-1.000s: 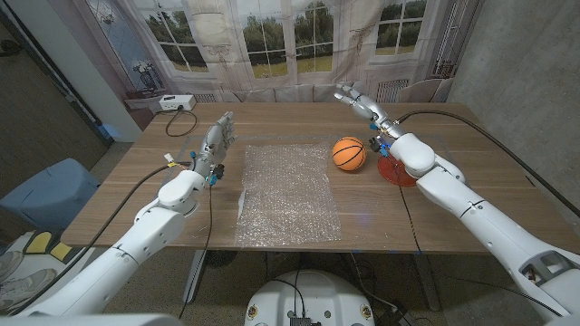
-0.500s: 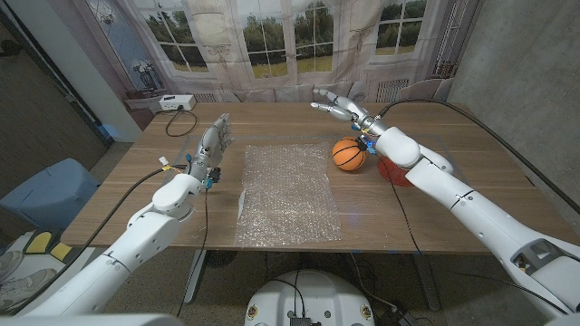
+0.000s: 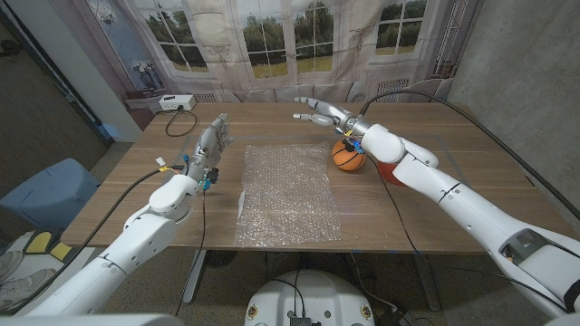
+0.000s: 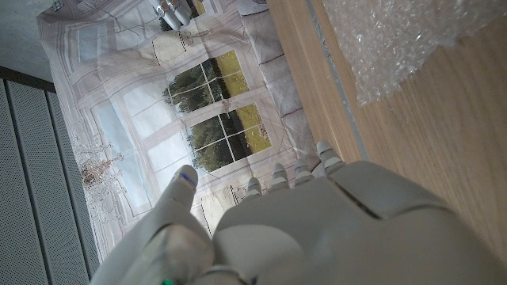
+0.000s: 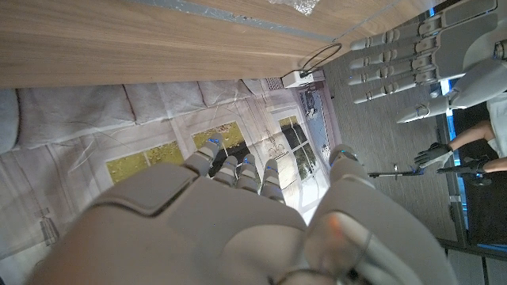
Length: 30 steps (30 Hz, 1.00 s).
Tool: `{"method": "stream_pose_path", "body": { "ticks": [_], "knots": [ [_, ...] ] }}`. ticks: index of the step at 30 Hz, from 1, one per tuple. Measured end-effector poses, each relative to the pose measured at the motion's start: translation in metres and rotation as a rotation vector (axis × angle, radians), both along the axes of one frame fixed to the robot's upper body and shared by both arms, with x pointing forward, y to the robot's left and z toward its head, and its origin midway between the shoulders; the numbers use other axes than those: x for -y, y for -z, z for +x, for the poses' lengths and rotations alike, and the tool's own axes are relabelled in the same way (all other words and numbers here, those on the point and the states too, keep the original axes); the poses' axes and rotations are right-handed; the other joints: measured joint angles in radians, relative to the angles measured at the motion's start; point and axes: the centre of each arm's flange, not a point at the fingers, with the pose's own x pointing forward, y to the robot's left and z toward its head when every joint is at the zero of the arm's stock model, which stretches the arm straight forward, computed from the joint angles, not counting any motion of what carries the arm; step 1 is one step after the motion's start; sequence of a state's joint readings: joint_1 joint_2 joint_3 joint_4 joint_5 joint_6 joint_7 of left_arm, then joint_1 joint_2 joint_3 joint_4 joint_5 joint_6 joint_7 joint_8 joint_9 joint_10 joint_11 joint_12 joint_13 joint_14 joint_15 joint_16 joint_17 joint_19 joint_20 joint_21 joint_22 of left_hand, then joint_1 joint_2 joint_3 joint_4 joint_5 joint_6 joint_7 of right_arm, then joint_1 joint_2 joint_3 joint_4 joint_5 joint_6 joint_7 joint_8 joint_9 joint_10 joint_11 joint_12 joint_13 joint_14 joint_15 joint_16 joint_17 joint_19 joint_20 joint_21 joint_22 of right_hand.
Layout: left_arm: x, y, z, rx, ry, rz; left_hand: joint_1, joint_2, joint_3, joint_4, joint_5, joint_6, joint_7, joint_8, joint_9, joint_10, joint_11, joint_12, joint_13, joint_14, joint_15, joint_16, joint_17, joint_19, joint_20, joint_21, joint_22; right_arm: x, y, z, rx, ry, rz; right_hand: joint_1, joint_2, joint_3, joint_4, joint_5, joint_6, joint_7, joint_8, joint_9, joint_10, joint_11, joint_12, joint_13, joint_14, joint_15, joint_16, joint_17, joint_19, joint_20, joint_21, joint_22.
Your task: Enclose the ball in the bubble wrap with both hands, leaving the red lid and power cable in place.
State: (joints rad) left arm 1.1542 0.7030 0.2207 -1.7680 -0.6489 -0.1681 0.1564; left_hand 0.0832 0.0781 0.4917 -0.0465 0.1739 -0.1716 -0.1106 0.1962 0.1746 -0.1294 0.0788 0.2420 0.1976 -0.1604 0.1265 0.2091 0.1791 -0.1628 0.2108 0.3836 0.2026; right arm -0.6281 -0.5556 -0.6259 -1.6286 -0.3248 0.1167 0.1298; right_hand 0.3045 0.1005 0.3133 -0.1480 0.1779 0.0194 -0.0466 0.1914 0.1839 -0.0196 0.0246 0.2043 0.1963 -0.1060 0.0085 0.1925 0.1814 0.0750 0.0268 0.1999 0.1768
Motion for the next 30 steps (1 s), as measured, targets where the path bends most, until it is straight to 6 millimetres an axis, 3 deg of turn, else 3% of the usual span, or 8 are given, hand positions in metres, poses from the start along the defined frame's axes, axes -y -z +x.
{"method": "stream_pose_path", "body": {
  "ticks": [23,30],
  "knots": [
    [-0.002,-0.002,0.002,0.006,0.02,0.011,-0.004,-0.004,-0.003,0.003,0.0,0.013,0.013,0.0,0.0,0.011,0.011,0.0,0.0,0.008,0.001,-0.006,0.0,0.011,0.0,0.0,0.0,-0.044,0.013,0.017,-0.013,0.055,-0.23,0.021,0.003,0.007,-0.007,0.0,-0.001,0.001,0.0,0.0,-0.005,-0.005,-0.005,0.002,0.0,0.0,0.0,0.0,0.0,0.0,0.0,0.0],
    [-0.002,-0.002,0.005,0.001,0.026,0.015,-0.008,-0.008,-0.003,0.003,0.0,0.02,0.009,0.0,0.0,0.011,0.011,0.0,0.0,0.007,0.001,-0.006,0.0,0.011,0.0,0.0,0.0,-0.054,0.02,0.028,-0.029,0.065,-0.284,0.045,0.008,0.011,-0.011,0.004,-0.043,0.004,-0.011,0.003,-0.016,-0.016,-0.008,0.002,-0.005,-0.005,0.0,0.0,0.001,-0.001,0.0,0.0]
  ]
}}
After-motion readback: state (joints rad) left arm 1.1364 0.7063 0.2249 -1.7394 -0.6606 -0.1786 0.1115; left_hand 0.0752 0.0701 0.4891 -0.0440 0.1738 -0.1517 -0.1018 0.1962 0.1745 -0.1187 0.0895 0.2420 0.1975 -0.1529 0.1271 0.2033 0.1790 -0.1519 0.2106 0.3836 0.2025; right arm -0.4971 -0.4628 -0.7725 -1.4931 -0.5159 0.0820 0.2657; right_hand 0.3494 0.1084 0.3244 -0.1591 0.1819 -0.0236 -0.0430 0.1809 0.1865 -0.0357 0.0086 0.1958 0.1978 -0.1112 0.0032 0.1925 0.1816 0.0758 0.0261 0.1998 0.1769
